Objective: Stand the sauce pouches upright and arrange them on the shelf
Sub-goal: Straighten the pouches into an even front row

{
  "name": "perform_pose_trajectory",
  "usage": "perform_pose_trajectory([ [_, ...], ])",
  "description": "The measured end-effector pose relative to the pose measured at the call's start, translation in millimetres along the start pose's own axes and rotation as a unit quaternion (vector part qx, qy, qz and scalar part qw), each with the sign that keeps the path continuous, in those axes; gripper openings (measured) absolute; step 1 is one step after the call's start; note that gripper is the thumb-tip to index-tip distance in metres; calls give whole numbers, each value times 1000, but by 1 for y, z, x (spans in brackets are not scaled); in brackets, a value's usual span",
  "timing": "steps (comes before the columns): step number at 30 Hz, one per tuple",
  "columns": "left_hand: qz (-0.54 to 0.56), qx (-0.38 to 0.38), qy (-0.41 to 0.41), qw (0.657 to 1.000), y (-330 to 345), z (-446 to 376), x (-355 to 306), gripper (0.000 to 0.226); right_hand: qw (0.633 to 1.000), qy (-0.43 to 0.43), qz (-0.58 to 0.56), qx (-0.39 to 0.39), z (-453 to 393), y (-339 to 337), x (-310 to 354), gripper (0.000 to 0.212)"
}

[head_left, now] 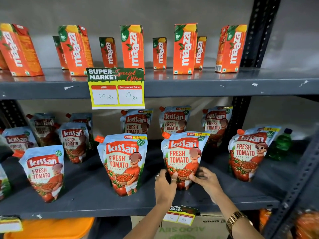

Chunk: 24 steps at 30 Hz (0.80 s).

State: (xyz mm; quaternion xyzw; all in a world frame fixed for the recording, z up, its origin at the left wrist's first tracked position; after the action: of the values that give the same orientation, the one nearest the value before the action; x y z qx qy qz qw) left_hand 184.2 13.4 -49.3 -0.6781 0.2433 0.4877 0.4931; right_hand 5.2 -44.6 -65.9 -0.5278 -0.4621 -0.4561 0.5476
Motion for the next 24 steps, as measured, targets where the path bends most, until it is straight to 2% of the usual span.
perform_pose_trajectory([
  [4,-8,1,14,1000,-1,1,-4,44,1000,14,-17,7,0,-1,3,29],
  [9,1,6,35,999,-2,1,-4,38,999,12,-32,-2,0,-1,2,37],
  [13,11,24,28,999,-1,-4,-1,39,999,18,-43,-5,4,-1,5,26],
  [16,20,38,27,999,1,-7,0,43,998,19,-63,-17,8,-2,5,33],
  [18,38,17,41,998,-2,-3,-1,42,993,-1,-78,-84,11,-13,6,32],
  [20,50,-27,74,996,-9,7,-8,34,978,-35,-51,-200,17,-34,9,29],
  [22,53,-50,128,989,-9,16,-19,21,946,-61,-6,-318,28,-56,14,28],
  [24,47,-35,181,982,-2,24,-35,20,912,-83,12,-403,37,-78,18,26],
])
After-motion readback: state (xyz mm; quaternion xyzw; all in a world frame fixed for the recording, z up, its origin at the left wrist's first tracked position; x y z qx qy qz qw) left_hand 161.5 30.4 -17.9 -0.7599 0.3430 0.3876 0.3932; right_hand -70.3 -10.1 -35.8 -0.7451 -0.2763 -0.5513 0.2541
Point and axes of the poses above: each hand's wrist, its own z-axis away from the middle knuckle, its own y-axis out of the palm, x = y × z, the point moved 7 cm from there along -z, towards the middle knuckle, and after that the axes turned 2 degrees about -x, right-handed, at the moved point
